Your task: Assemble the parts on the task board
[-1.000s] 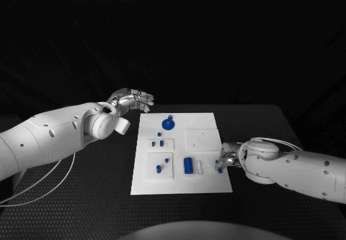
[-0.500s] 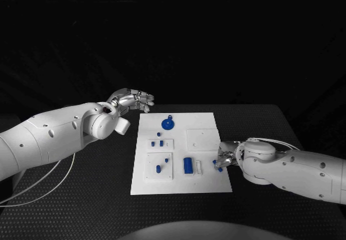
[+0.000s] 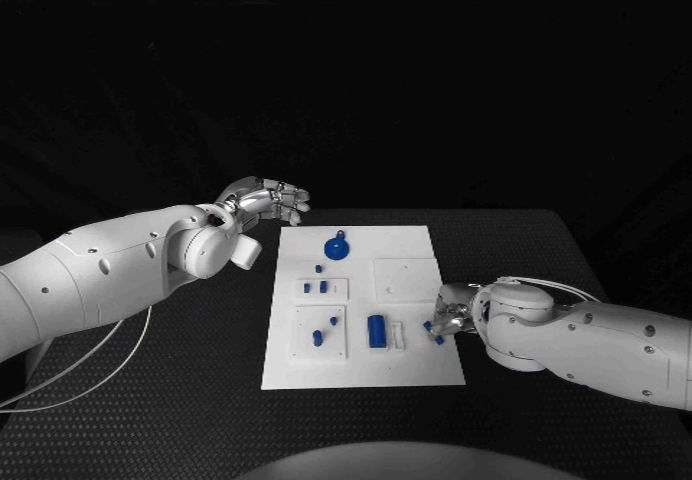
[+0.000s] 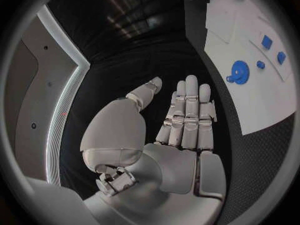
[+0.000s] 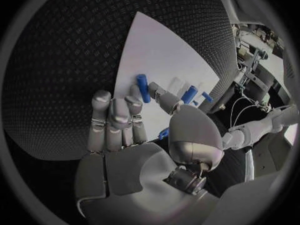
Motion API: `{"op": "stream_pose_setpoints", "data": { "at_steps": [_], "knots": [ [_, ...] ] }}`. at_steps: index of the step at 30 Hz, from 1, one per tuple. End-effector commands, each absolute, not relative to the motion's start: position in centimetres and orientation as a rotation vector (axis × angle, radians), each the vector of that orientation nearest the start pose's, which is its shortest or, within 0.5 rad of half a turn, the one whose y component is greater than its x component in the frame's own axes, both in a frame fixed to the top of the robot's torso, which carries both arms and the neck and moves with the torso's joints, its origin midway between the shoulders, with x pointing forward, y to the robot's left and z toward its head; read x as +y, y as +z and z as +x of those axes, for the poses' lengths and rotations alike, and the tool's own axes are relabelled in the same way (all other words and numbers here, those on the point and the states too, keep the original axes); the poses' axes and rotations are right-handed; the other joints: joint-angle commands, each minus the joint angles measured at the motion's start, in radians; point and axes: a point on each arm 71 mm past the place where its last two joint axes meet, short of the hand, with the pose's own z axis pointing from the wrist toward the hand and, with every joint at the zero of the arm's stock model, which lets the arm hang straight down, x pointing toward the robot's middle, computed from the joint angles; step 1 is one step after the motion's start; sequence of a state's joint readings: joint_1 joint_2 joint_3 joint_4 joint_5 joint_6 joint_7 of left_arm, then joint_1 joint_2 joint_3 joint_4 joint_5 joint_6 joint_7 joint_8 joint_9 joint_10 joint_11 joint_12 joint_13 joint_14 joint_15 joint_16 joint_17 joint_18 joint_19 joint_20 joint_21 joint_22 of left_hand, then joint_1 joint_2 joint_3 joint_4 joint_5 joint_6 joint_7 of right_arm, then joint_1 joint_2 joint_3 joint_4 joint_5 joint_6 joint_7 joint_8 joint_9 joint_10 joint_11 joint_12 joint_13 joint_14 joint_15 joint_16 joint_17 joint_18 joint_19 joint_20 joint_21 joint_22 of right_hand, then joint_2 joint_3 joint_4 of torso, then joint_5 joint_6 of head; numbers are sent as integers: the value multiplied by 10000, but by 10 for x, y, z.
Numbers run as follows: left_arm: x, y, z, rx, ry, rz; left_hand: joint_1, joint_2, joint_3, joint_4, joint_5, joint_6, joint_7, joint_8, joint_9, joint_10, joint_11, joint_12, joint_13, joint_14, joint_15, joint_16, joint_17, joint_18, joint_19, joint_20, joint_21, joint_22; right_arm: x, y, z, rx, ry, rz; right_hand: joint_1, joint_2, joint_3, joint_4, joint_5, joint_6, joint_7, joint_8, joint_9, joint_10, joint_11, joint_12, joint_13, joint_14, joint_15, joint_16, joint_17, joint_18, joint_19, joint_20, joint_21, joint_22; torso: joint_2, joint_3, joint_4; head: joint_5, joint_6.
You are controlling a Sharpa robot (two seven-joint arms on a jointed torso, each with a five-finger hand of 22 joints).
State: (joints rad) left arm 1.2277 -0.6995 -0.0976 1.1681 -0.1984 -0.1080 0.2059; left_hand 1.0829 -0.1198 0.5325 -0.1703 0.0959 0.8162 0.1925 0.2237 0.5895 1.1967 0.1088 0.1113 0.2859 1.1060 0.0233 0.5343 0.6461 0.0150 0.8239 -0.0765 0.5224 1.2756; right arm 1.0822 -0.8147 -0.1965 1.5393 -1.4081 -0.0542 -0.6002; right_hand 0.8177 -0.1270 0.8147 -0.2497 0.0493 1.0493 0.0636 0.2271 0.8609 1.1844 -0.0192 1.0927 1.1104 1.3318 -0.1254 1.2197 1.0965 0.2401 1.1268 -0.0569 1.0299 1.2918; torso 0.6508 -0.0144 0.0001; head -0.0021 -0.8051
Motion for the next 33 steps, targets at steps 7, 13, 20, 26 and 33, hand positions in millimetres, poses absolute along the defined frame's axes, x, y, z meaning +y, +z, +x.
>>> {"op": "stream_pose_setpoints", "data": {
  "at_steps": [7, 13, 20, 26, 33],
  "knots": [
    [231, -214, 542, 17017, -13417, -9768, -65, 19, 24, 62, -57, -82, -17, 38, -15, -91, -12, 61, 17, 82, 7, -42, 21, 143, 81, 21, -62, 16, -205, -309, 413, 22964, 2998, 2318, -98, 220, 130, 75, 68, -67, 279, -31, -1746, 83, -1, 76, -75, 13, 46, 60, -51, 217, -43, 74, 72, -10, -3, 2, -3, 49, -6],
    [231, -214, 542, 17034, -13432, -9763, -62, 18, 23, 62, -55, -81, -17, 40, -16, -94, -13, 66, 24, 84, 6, -46, 27, 143, 81, 20, -67, 20, -198, -301, 412, 22874, 3443, 2705, -167, 203, 156, 66, 82, 19, 258, -22, -1791, 94, -22, 85, -99, 15, 27, 65, -66, 217, -34, 81, 83, -13, 3, 0, 2, 63, -12],
    [231, -214, 542, 17049, -13433, -9766, -60, 15, 21, 61, -54, -81, -18, 43, -17, -99, -13, 73, 31, 85, 6, -52, 34, 143, 82, 20, -72, 26, -191, -303, 411, 23156, 3713, 2962, -256, 181, 154, 79, 68, 43, 250, -38, -1838, 87, -31, 86, -120, 11, 12, 63, -81, 217, -30, 86, 84, -21, 5, -4, 2, 60, -16],
    [230, -214, 541, 17053, -13448, -9758, -60, 13, 20, 62, -54, -81, -18, 44, -17, -102, -13, 75, 34, 86, 6, -54, 37, 142, 83, 20, -75, 28, -184, -307, 414, 23440, 3682, 2864, -308, 140, 124, 72, 67, 47, 250, -47, -1858, 78, -30, 85, -128, 7, 11, 61, -89, 217, -31, 89, 85, -24, 2, -9, 2, 59, -28],
    [230, -214, 541, 17073, -13457, -9759, -62, 10, 17, 64, -54, -81, -18, 46, -19, -106, -13, 81, 40, 87, 6, -59, 43, 141, 84, 20, -79, 32, -175, -309, 418, 23446, 3706, 2747, -374, 127, 87, 72, 60, 40, 254, -65, -1889, 57, -28, 82, -139, 1, 9, 55, -101, 217, -36, 94, 81, -31, 16, -3, 12, 75, -34]
  ]
}}
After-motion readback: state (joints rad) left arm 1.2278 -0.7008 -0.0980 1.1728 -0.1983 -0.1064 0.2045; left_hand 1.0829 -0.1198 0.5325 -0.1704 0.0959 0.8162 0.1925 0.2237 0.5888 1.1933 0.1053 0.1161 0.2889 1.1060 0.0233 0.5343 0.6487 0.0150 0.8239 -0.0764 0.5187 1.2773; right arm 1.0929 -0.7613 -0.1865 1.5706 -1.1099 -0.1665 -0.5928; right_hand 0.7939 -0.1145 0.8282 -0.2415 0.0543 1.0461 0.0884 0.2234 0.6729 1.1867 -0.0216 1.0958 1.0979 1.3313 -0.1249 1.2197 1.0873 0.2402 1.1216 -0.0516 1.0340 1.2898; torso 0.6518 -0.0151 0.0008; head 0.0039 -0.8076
